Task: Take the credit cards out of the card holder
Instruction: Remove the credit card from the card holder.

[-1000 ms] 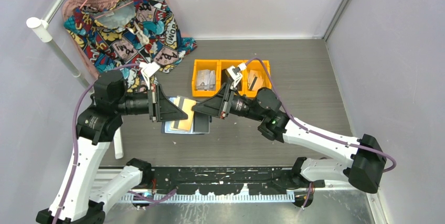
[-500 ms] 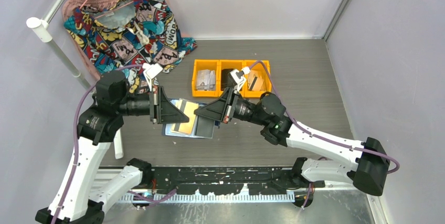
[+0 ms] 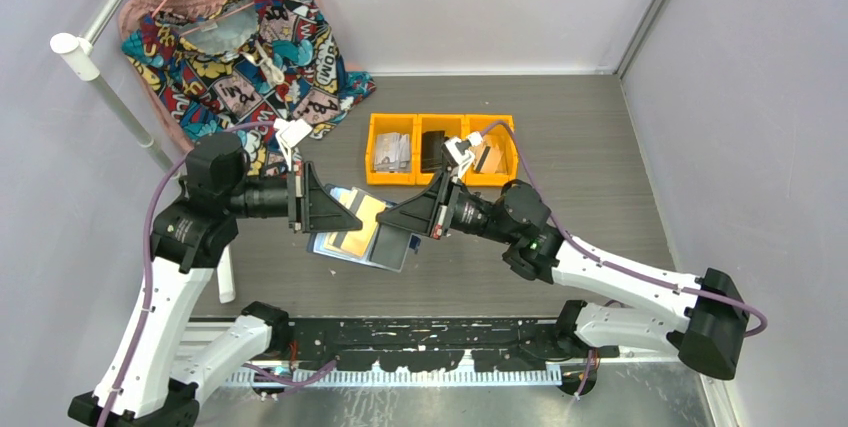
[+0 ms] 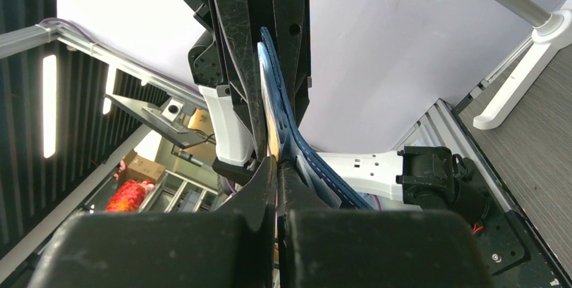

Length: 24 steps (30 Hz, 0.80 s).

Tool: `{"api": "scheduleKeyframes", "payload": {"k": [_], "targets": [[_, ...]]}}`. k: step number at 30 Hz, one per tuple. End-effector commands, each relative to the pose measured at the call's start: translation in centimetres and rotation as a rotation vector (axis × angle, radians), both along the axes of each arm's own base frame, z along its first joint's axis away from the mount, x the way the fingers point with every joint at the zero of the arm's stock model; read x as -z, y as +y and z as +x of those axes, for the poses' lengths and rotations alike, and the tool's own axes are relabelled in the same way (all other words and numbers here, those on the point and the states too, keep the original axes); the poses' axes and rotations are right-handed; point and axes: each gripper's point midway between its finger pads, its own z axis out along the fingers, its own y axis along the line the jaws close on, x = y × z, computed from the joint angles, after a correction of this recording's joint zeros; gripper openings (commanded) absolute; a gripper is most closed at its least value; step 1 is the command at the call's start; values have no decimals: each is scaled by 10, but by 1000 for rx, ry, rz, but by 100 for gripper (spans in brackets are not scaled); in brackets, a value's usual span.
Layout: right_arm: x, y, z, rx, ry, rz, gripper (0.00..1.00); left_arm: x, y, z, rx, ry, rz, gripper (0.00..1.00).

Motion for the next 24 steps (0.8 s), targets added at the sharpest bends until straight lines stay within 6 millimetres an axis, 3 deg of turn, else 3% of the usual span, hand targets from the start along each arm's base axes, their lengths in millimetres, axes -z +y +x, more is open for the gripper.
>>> {"api": "scheduleKeyframes", "payload": {"k": [1,8,12,17,18,20,24], "targets": [[6,-12,9,54,-9,-33,1,-35,5,-12,15,-158,-63,12],[7,-24,9,80,-13,-44,1,-36,6,-10,7,-165,-56,11],[2,-20,9,64,-6,-34,2,-36,6,-7,-8,-172,-55,8],[-2,-5,10,19,15,-11,15,-36,6,-5,-17,-173,-53,0],[-5,-2,10,12,13,4,24,-36,6,-5,-18,-177,-52,0],[-12,1,9,-2,8,30,32,-35,6,-3,-30,-179,-47,0],[-19,5,6,-19,5,55,38,-26,11,9,-106,-196,14,0]]}}
